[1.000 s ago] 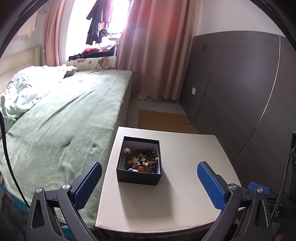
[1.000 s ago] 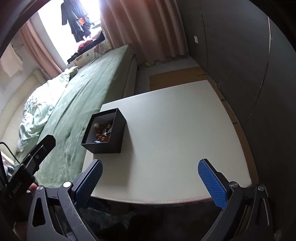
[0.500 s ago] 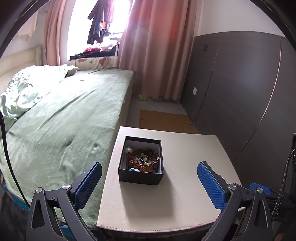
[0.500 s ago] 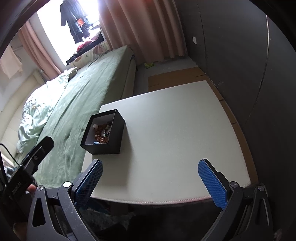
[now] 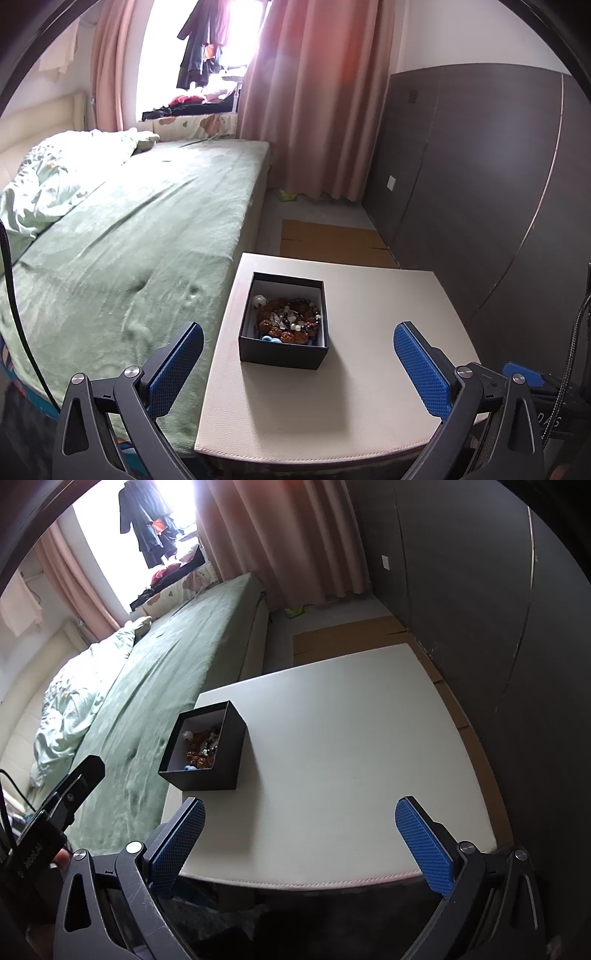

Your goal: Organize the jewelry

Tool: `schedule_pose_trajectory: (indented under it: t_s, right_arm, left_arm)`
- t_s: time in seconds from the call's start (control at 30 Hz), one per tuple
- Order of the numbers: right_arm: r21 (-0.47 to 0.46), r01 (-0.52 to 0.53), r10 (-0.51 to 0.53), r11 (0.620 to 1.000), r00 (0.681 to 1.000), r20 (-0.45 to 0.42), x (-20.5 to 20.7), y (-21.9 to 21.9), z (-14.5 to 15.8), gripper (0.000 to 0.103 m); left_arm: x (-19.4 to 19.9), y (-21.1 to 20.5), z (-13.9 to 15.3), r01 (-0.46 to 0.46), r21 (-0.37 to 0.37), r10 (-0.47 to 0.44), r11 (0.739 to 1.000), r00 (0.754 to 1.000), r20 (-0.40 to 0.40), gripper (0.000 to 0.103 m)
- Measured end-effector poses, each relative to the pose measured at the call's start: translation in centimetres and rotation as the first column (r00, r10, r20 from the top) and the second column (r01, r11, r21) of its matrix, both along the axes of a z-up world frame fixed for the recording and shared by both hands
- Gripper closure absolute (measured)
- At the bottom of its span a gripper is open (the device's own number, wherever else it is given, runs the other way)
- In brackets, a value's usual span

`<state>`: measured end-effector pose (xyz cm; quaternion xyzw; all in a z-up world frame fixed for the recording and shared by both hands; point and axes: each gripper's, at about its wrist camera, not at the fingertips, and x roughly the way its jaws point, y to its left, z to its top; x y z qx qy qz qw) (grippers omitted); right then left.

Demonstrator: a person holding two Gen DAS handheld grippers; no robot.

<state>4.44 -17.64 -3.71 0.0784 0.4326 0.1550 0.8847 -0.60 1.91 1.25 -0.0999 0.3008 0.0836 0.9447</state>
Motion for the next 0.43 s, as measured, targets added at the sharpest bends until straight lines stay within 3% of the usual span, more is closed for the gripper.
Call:
schedule_pose_trajectory:
  t_s: [0.43]
  right_arm:
    - [-0.005, -0.003, 0.003, 1.0, 1.0, -0.005, 0.07, 0.03, -0.04, 0.0]
  left_arm:
    - [0.07, -0.12, -0.18, -0.008, 0.023, 0.008, 1.0, 1.0, -0.01, 0.0]
